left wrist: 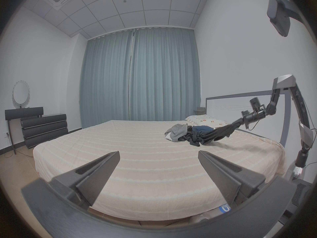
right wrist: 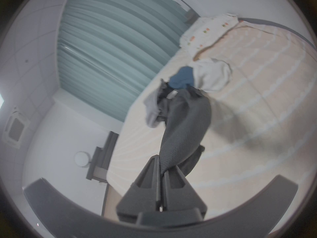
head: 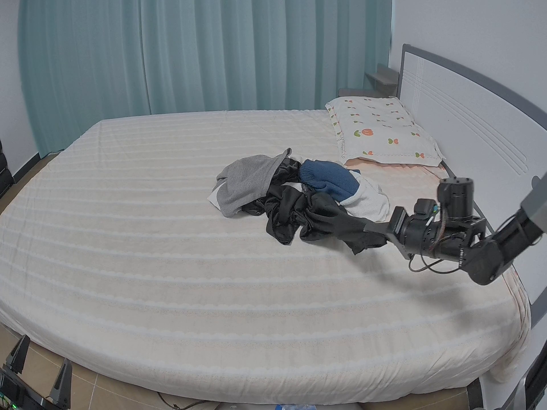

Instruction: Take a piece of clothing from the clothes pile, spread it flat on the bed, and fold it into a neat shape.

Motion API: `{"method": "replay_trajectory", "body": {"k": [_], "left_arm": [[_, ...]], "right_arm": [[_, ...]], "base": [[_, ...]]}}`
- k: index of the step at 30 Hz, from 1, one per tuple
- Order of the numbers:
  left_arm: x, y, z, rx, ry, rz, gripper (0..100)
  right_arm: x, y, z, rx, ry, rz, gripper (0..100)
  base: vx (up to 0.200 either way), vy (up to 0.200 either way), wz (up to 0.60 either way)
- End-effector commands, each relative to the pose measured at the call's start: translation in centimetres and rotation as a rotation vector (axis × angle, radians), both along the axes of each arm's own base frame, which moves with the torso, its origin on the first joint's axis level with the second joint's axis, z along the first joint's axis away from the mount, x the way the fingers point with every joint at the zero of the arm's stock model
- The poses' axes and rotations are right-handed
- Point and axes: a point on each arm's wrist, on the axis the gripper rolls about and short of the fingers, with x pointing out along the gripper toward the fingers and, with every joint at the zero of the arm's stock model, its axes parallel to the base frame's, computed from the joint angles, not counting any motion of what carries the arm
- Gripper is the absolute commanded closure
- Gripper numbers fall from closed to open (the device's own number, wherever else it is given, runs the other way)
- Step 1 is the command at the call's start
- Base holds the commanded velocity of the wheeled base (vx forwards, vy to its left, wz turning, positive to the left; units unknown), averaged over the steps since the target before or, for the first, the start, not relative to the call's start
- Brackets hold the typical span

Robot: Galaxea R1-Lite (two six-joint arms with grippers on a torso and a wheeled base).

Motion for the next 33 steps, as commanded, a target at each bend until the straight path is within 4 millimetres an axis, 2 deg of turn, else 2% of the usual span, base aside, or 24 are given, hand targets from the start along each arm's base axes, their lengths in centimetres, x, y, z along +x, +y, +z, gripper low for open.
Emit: {"method": "replay_trajectory", "body": {"k": [1,2,4,8,12,16,17,19,20,21,22,25,26,27,29,30,31,33], "left_arm": [[0.0,0.0,-0.4,-0.001,0.000,0.000,0],[0.0,0.0,-0.4,-0.001,0.000,0.000,0],[0.0,0.0,-0.5,0.005,0.003,0.000,0],[0.0,0.0,-0.5,0.003,0.003,-0.001,0],[0.0,0.0,-0.4,0.012,-0.002,-0.004,0],[0.0,0.0,-0.2,0.048,-0.017,-0.001,0],[-0.1,0.0,0.4,0.052,-0.035,-0.002,0],[-0.6,0.0,7.2,-0.042,-0.166,-0.016,0],[-0.6,0.0,7.6,-0.051,-0.168,-0.016,0],[0.8,0.0,9.9,-0.128,-0.109,-0.036,0],[1.5,0.0,10.2,-0.122,-0.077,-0.045,0],[3.8,-0.3,9.2,-0.028,0.078,-0.134,0],[3.8,-0.3,9.2,-0.028,0.078,-0.134,0],[5.5,-0.5,8.8,0.015,0.170,-0.210,0],[7.0,-0.8,8.6,0.038,0.249,-0.272,0],[7.1,-0.8,8.6,0.038,0.252,-0.275,0],[8.9,-1.2,8.4,0.043,0.326,-0.318,0],[10.8,-2.0,7.9,0.041,0.388,-0.372,0]], "right_arm": [[-5.7,-0.3,7.2,0.108,-0.225,0.099,100],[-6.8,-0.2,8.9,0.130,-0.282,0.129,100],[-8.3,0.4,10.8,0.159,-0.349,0.179,100],[-11.9,1.3,13.7,0.210,-0.452,0.265,100],[-12.8,1.1,14.6,0.227,-0.487,0.279,100],[-12.8,1.0,14.3,0.221,-0.476,0.274,100],[-12.7,0.9,14.3,0.220,-0.475,0.271,100],[-12.7,0.8,14.4,0.220,-0.476,0.267,100],[-12.7,0.8,14.4,0.220,-0.476,0.267,100],[-12.6,0.9,14.4,0.220,-0.478,0.267,100],[-12.7,0.9,14.5,0.222,-0.479,0.271,100],[-12.7,1.2,14.4,0.221,-0.473,0.280,100],[-12.7,1.2,14.4,0.221,-0.473,0.280,100],[-12.3,1.4,14.0,0.210,-0.462,0.279,100],[-11.7,1.5,13.7,0.200,-0.449,0.264,100],[-11.6,1.5,13.6,0.199,-0.448,0.261,100],[-11.4,1.4,13.6,0.195,-0.447,0.243,100],[-11.1,1.1,13.6,0.186,-0.436,0.220,100]], "base": [[0.000,0.000,0.00],[0.000,0.000,0.00],[0.000,0.000,0.00],[0.000,0.000,0.00],[0.000,0.000,0.00],[0.000,0.000,0.00],[0.000,0.000,0.00],[0.000,0.000,0.00],[0.000,0.000,0.00],[0.000,0.000,0.00],[0.000,0.000,0.00],[0.000,0.000,0.00],[0.000,0.000,0.00],[0.000,0.000,0.00],[0.000,0.000,0.00],[0.000,0.000,0.00],[0.000,0.000,0.00],[0.000,0.000,0.00]]}}
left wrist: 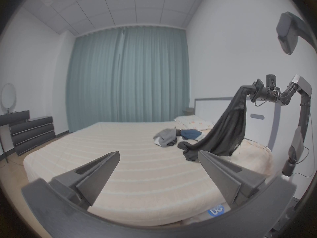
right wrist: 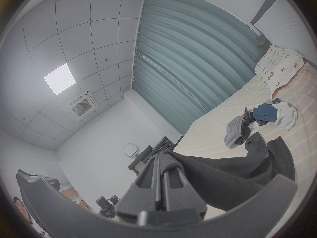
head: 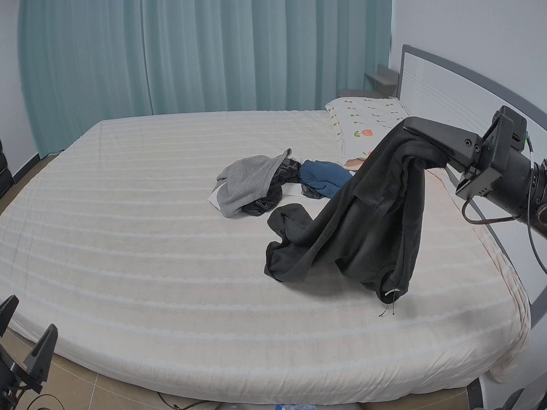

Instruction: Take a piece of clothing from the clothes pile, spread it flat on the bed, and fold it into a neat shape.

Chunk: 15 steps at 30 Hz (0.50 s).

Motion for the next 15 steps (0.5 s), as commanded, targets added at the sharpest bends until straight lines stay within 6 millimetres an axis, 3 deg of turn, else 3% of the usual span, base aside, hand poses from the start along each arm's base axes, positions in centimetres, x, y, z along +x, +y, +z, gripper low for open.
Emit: {"method": "replay_trajectory", "body": {"k": [1,8,15], "left_arm": [[8.8,-2.1,0.1,0.046,0.348,-0.240,0],[16.6,-6.7,-3.3,0.103,0.444,-0.330,0],[21.0,-13.9,-8.7,0.055,0.458,-0.320,0]], "right_arm": [[1.5,-0.1,-0.4,-0.027,0.043,-0.058,100],[4.2,1.1,-0.2,-0.096,0.100,-0.239,100],[4.0,3.0,1.9,-0.100,0.086,-0.326,100]], "base": [[0.000,0.000,0.00],[0.000,0.000,0.00],[0.000,0.000,0.00]]}}
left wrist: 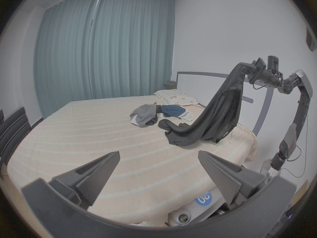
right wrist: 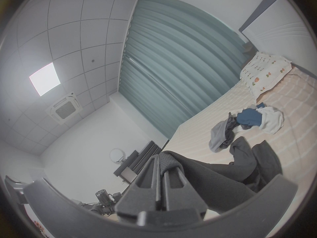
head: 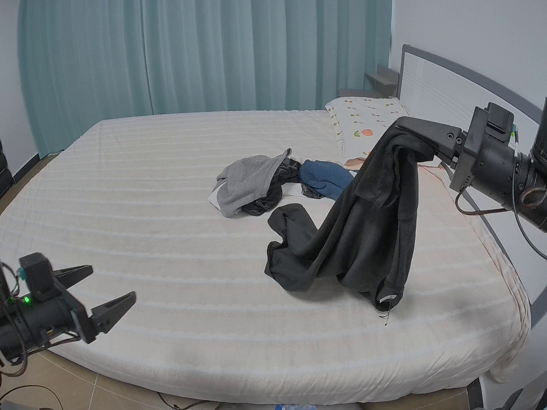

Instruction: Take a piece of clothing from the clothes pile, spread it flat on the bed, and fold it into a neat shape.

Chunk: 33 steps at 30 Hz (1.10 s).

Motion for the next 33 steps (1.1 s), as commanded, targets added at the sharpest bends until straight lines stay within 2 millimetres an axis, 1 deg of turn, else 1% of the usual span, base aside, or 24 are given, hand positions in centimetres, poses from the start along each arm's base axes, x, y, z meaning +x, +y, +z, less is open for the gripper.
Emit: {"method": "replay_trajectory", "body": {"k": [1,3,4,5,6,8,12,15,20,28,30,33], "left_arm": [[9.0,-11.5,-9.8,0.016,0.192,-0.103,0],[9.8,-13.3,-11.0,0.009,0.187,-0.104,0],[9.9,-13.6,-11.2,0.010,0.185,-0.106,0],[10.6,-14.6,-11.9,0.009,0.180,-0.110,0],[11.0,-15.2,-12.2,0.007,0.178,-0.114,0],[11.5,-16.2,-12.6,-0.002,0.174,-0.129,0],[11.9,-18.8,-12.1,-0.118,0.177,-0.144,0],[12.2,-20.2,-12.0,-0.187,0.192,-0.142,0],[12.9,-20.9,-12.1,-0.203,0.190,-0.139,0],[15.0,-21.9,-13.7,-0.206,0.170,-0.082,0],[15.8,-22.5,-14.1,-0.231,0.165,-0.054,0],[16.7,-23.0,-14.7,-0.248,0.163,-0.027,0]], "right_arm": [[1.8,2.6,2.0,-0.042,0.012,-0.167,100],[1.5,2.5,2.9,-0.021,-0.016,-0.164,100],[1.4,2.5,3.1,-0.017,-0.021,-0.163,100],[0.7,2.5,4.1,0.003,-0.047,-0.153,100],[0.3,2.6,4.5,0.009,-0.056,-0.142,100],[0.0,2.7,4.9,0.016,-0.068,-0.135,100],[-0.3,3.0,5.0,0.022,-0.074,-0.118,100],[-0.4,3.1,5.1,0.023,-0.077,-0.111,100],[-0.5,3.5,5.3,-0.003,-0.109,-0.109,100],[-1.1,3.9,5.9,0.008,-0.134,-0.085,100],[-1.2,4.0,5.9,0.007,-0.135,-0.082,100],[-1.3,4.1,6.0,0.011,-0.138,-0.076,100]], "base": [[0.000,0.000,0.00],[0.000,0.000,0.00],[0.000,0.000,0.00],[0.000,0.000,0.00],[0.000,0.000,0.00],[0.000,0.000,0.00],[0.000,0.000,0.00],[0.000,0.000,0.00],[0.000,0.000,0.00],[0.000,0.000,0.00],[0.000,0.000,0.00],[0.000,0.000,0.00]]}}
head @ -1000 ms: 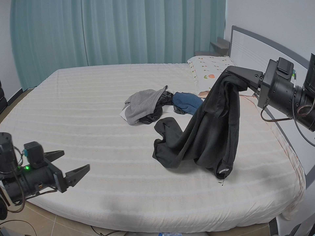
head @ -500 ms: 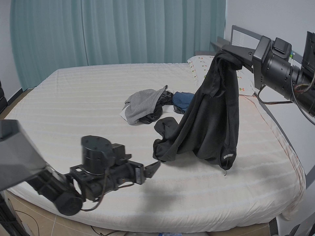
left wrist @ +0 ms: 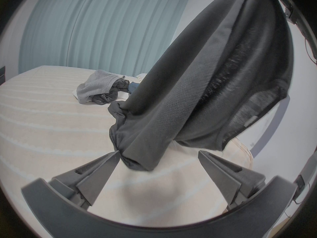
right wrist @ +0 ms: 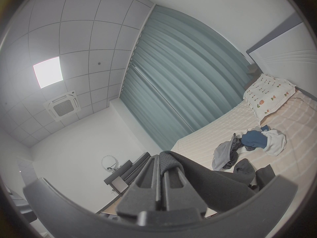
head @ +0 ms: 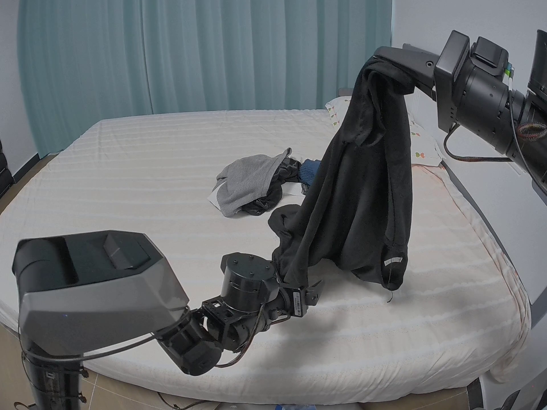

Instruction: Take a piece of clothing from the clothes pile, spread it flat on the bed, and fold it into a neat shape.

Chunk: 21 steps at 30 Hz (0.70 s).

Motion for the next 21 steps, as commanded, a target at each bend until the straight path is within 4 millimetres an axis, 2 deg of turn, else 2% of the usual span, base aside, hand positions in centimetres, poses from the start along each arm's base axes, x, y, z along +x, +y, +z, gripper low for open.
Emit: {"method": "replay_trajectory", "body": {"k": [1,13,21], "left_arm": [[1.4,-0.8,-1.9,-0.006,0.017,0.036,0],[2.3,-0.4,-2.1,-0.101,0.059,0.079,0],[2.3,-0.2,-2.3,-0.156,0.109,0.071,0]], "right_arm": [[-0.4,0.1,0.4,0.009,-0.013,0.012,100],[-1.2,-0.6,1.7,0.042,-0.051,0.014,100],[-1.2,-0.9,1.6,0.042,-0.046,0.009,100]], "base": [[0.000,0.000,0.00],[0.000,0.000,0.00],[0.000,0.000,0.00]]}}
